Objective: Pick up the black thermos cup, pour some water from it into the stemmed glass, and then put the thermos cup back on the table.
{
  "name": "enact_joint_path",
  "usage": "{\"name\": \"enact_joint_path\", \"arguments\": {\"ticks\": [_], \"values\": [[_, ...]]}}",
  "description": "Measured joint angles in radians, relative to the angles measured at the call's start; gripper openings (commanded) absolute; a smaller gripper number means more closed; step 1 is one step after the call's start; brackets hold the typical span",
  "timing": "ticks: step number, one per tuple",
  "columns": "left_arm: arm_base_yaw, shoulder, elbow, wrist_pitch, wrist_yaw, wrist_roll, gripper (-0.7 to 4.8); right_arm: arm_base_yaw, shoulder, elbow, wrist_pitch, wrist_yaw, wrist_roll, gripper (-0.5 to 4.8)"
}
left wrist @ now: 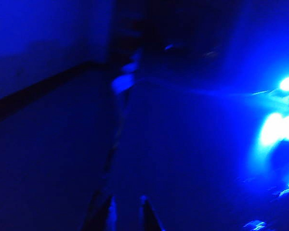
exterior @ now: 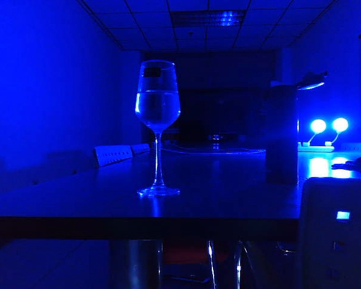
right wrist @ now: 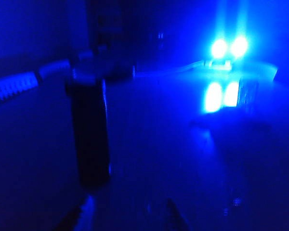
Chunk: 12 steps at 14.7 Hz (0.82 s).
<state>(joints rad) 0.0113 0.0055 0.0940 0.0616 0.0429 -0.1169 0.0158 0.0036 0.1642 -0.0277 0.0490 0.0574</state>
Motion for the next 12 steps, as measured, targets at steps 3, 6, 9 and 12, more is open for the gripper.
{"name": "enact_joint_path", "arguments": {"ticks": [3, 6, 9, 12], "values": [[0.000, 0.000, 0.116, -0.076, 0.026, -0.019, 3.77, 0.000, 0.000, 0.114, -0.069, -0.097, -0.011, 3.07], [0.000, 0.002, 0.211, -0.126, 0.054, -0.033, 4.37, 0.000, 0.000, 0.229, -0.184, -0.137, -0.071, 3.69], [0.000, 0.101, 0.291, -0.135, 0.175, -0.034, 4.37, 0.000, 0.067, 0.359, -0.188, -0.153, -0.083, 3.70], [0.000, 0.321, 0.439, -0.135, 0.227, -0.049, 4.37, 0.000, 0.219, 0.492, -0.189, -0.200, -0.080, 3.76]]}}
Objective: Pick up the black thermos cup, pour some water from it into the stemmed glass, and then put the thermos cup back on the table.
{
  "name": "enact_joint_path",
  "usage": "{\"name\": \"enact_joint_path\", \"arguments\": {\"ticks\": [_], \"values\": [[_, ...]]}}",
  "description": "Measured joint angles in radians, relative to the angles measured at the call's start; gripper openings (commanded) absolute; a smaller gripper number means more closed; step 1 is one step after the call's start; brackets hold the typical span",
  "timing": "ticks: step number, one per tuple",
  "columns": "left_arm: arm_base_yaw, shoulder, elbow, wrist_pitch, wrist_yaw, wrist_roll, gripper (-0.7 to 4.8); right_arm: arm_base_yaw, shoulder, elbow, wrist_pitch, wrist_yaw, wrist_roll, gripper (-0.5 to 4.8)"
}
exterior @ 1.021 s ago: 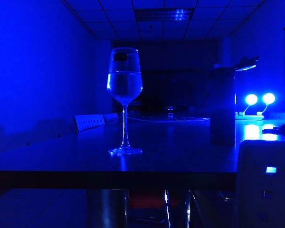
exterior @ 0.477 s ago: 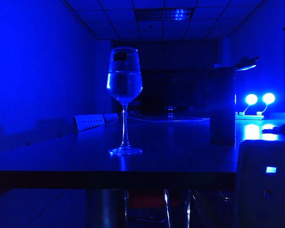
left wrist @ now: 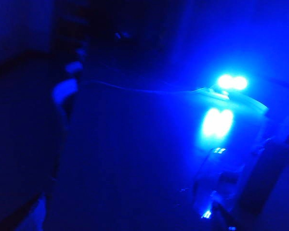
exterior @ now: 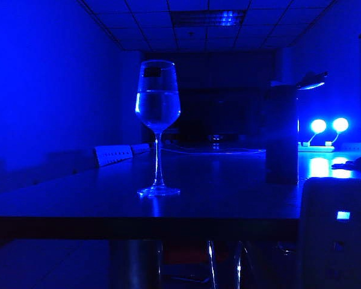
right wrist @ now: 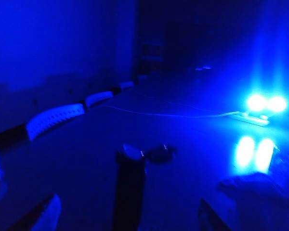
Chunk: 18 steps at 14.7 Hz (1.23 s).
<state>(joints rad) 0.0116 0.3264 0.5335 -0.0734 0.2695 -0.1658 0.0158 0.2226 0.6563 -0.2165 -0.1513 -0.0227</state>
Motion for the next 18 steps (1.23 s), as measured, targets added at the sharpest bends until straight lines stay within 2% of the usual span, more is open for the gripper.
{"name": "enact_joint_path", "arguments": {"ticks": [1, 4, 5, 7, 10, 13, 15, 18], "values": [[0.000, 0.067, 0.040, 0.008, 0.020, -0.002, 4.37, 0.000, 0.052, 0.033, 0.016, -0.003, 0.000, 3.91], [-0.032, 0.280, 0.156, 0.062, 0.121, -0.021, 4.44, 0.000, 0.199, 0.052, 0.124, -0.029, 0.002, 3.94], [-0.089, 0.338, 0.192, 0.085, 0.119, -0.028, 4.72, 0.000, 0.247, 0.052, 0.167, -0.037, 0.010, 4.39], [-0.228, 0.428, 0.219, 0.145, 0.043, -0.030, 4.76, 0.000, 0.335, 0.052, 0.240, -0.088, 0.021, 4.77], [-0.444, 0.550, 0.219, 0.208, -0.082, -0.030, 4.79, 0.001, 0.477, 0.055, 0.317, -0.105, 0.023, 4.79], [-0.600, 0.686, 0.219, 0.321, -0.160, -0.027, 4.79, 0.001, 0.634, 0.055, 0.426, -0.116, 0.023, 4.79], [-0.645, 0.752, 0.220, 0.381, -0.194, 0.002, 4.79, 0.001, 0.753, 0.055, 0.495, -0.115, 0.024, 4.79], [-0.664, 0.841, 0.258, 0.397, -0.203, 0.019, 4.79, 0.007, 0.932, 0.055, 0.643, -0.114, 0.041, 4.79]]}}
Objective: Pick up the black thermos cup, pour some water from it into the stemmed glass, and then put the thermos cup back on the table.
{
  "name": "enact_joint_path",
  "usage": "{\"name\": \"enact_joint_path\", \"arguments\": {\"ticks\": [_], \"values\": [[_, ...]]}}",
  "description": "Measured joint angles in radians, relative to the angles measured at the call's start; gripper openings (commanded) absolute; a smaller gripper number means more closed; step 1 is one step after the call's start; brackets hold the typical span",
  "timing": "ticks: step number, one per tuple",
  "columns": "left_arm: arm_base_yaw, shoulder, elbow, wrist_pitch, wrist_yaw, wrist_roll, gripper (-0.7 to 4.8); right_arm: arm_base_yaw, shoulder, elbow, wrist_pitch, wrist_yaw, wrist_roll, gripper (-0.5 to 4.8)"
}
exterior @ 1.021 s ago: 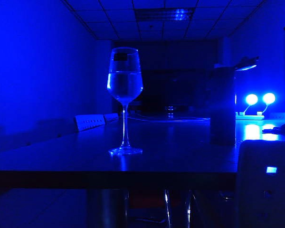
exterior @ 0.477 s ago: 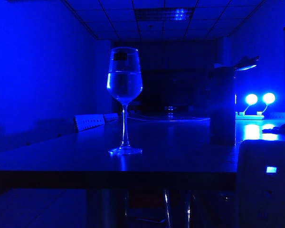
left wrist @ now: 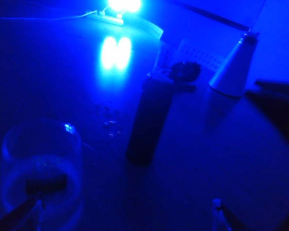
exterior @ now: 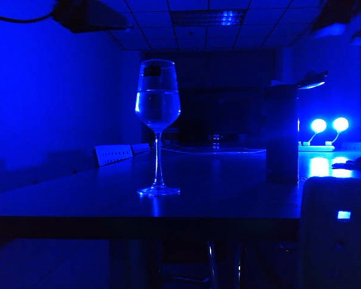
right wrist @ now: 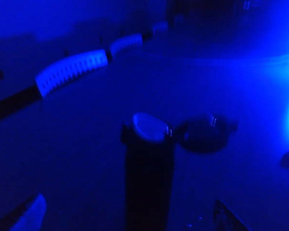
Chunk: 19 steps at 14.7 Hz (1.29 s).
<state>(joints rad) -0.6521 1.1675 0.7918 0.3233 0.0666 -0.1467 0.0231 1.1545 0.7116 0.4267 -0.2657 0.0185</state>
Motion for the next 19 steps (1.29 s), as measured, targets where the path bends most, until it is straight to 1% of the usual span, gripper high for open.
{"name": "enact_joint_path", "arguments": {"ticks": [1, 4, 5, 8, 10, 12, 15, 17, 19], "values": [[0.002, 0.027, 0.032, 0.003, -0.002, 0.003, 4.79, 0.011, 0.063, 0.001, 0.071, -0.001, 0.003, 4.79], [0.002, 0.116, 0.117, 0.009, -0.003, 0.074, 4.79, 0.056, 0.261, 0.001, 0.310, 0.003, 0.004, 4.79], [0.002, 0.149, 0.142, 0.009, -0.003, 0.079, 4.79, 0.061, 0.314, 0.001, 0.353, 0.000, 0.004, 4.79], [0.000, 0.172, 0.150, 0.001, -0.003, 0.082, 4.79, 0.055, 0.468, 0.007, 0.457, 0.007, 0.004, 4.79], [-0.012, 0.174, 0.151, 0.001, -0.001, 0.089, 4.79, 0.055, 0.570, 0.014, 0.592, 0.006, 0.004, 4.79], [-0.009, 0.174, 0.151, -0.007, 0.000, 0.091, 4.79, 0.056, 0.668, 0.042, 0.677, 0.004, 0.004, 4.79], [-0.010, 0.176, 0.151, -0.045, -0.003, 0.104, 4.79, 0.056, 0.772, 0.166, 0.682, 0.005, 0.004, 4.79], [-0.010, 0.179, 0.151, -0.048, -0.003, 0.131, 4.79, 0.056, 0.819, 0.241, 0.687, 0.012, 0.004, 4.79], [-0.010, 0.179, 0.152, -0.048, -0.003, 0.132, 4.79, 0.056, 0.859, 0.301, 0.681, 0.012, 0.004, 4.79]]}}
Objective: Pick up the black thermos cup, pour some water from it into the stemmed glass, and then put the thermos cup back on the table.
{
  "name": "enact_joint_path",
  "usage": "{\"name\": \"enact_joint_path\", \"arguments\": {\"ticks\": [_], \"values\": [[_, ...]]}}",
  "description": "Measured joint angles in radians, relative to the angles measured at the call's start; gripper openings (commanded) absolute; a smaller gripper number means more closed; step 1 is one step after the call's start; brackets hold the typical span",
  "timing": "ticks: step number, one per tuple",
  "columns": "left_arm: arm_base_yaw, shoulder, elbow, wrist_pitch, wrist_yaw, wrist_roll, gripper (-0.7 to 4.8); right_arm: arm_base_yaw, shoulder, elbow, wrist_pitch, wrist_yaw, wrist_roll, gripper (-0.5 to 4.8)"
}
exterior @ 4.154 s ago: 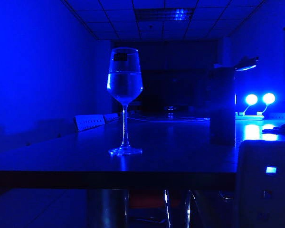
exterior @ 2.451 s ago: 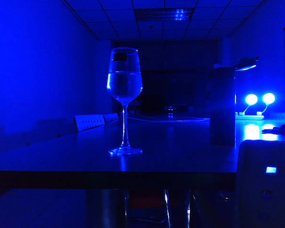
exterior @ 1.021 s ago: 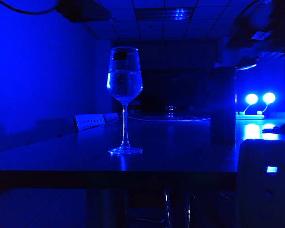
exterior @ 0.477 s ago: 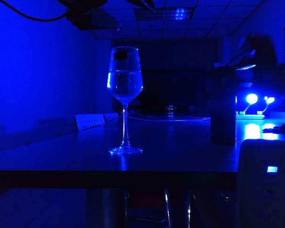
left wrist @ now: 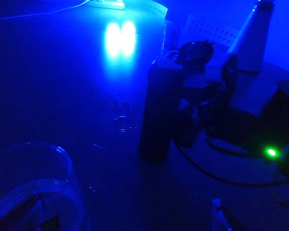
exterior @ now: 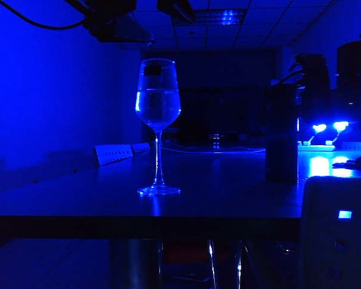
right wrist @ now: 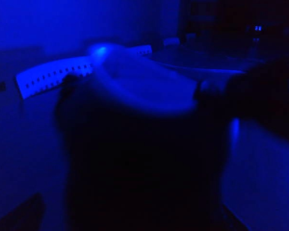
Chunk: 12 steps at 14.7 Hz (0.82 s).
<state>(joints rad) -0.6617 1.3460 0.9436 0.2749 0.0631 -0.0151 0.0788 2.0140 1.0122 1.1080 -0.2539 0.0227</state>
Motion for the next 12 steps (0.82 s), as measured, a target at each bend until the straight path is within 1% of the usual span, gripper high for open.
{"name": "enact_joint_path", "arguments": {"ticks": [5, 7, 8, 9, 10, 12], "values": [[0.000, 0.000, 0.000, -0.003, 0.000, 0.000, 4.79, 0.012, 0.037, 0.029, -0.038, 0.026, 0.000, 4.79], [0.000, 0.000, 0.000, -0.014, 0.000, 0.000, 4.79, 0.013, 0.063, 0.033, -0.043, 0.064, 0.000, 4.79], [0.000, 0.000, 0.000, -0.029, 0.000, 0.000, 4.79, 0.013, 0.064, 0.034, -0.050, 0.095, 0.000, 4.31], [0.000, 0.000, 0.000, -0.032, 0.000, 0.000, 4.79, 0.013, 0.064, 0.037, -0.049, 0.097, 0.000, 1.81], [0.000, 0.000, 0.000, -0.035, 0.000, 0.000, 4.79, 0.013, 0.064, 0.037, -0.048, 0.092, 0.003, 0.85], [0.000, 0.000, 0.000, -0.042, 0.000, 0.000, 4.79, 0.013, 0.064, 0.037, -0.048, 0.094, 0.003, 0.86]]}}
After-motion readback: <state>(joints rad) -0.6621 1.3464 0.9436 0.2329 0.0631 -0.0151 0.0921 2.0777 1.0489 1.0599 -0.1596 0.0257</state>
